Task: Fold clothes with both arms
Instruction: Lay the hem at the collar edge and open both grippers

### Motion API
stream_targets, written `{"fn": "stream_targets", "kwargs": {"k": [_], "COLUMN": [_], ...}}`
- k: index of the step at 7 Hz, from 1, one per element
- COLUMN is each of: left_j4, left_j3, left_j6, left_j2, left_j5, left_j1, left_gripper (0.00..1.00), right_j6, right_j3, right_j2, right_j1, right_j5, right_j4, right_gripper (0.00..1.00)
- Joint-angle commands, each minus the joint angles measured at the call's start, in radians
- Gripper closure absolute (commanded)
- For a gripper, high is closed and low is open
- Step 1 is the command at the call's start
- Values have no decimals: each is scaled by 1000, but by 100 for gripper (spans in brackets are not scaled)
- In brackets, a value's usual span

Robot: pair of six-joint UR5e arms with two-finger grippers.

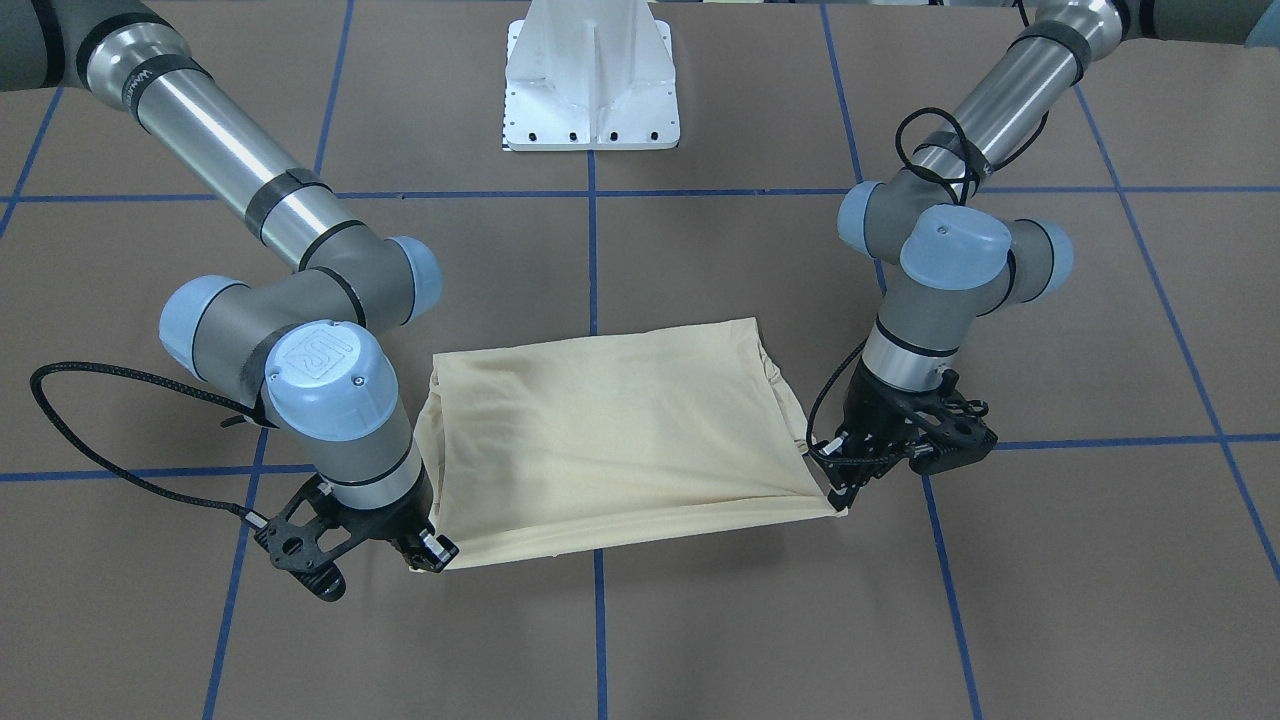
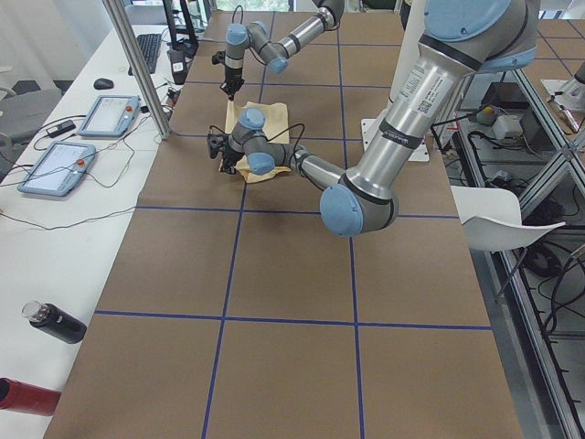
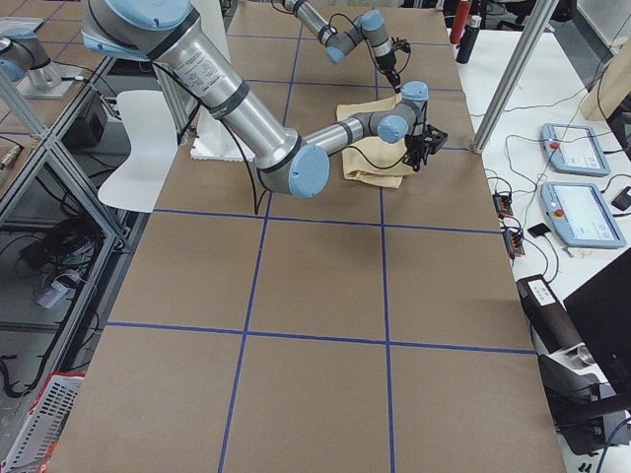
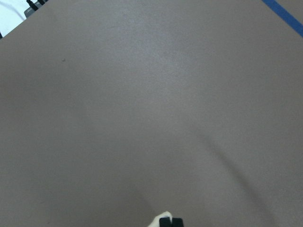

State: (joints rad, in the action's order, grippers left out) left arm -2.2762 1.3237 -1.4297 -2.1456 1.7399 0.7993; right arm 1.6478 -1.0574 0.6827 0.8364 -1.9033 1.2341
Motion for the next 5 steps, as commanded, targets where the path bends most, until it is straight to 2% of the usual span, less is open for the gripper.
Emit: {"fn": "stream_targets", "kwargs": {"k": [1, 2, 3, 5], "left_j4": [-20, -49, -68, -66], "left_j3": [-9, -9, -3, 46], "left_j6": [-2, 0, 2, 2], "left_j2": [-2, 0, 1, 13], "left_j5": [-2, -2, 1, 6], "left_j1": [0, 1, 3, 12], "left_gripper": [73, 63, 63, 63], "right_j6": [3, 3, 9, 36], "right_j3": [2, 2, 2, -42], "right_j2": [-21, -23, -23, -6], "right_j1": [1, 4, 4, 4], "right_j5": [9, 13, 32, 30], "right_j4": [-5, -27, -41, -42], "right_gripper": [67, 42, 27, 23]}}
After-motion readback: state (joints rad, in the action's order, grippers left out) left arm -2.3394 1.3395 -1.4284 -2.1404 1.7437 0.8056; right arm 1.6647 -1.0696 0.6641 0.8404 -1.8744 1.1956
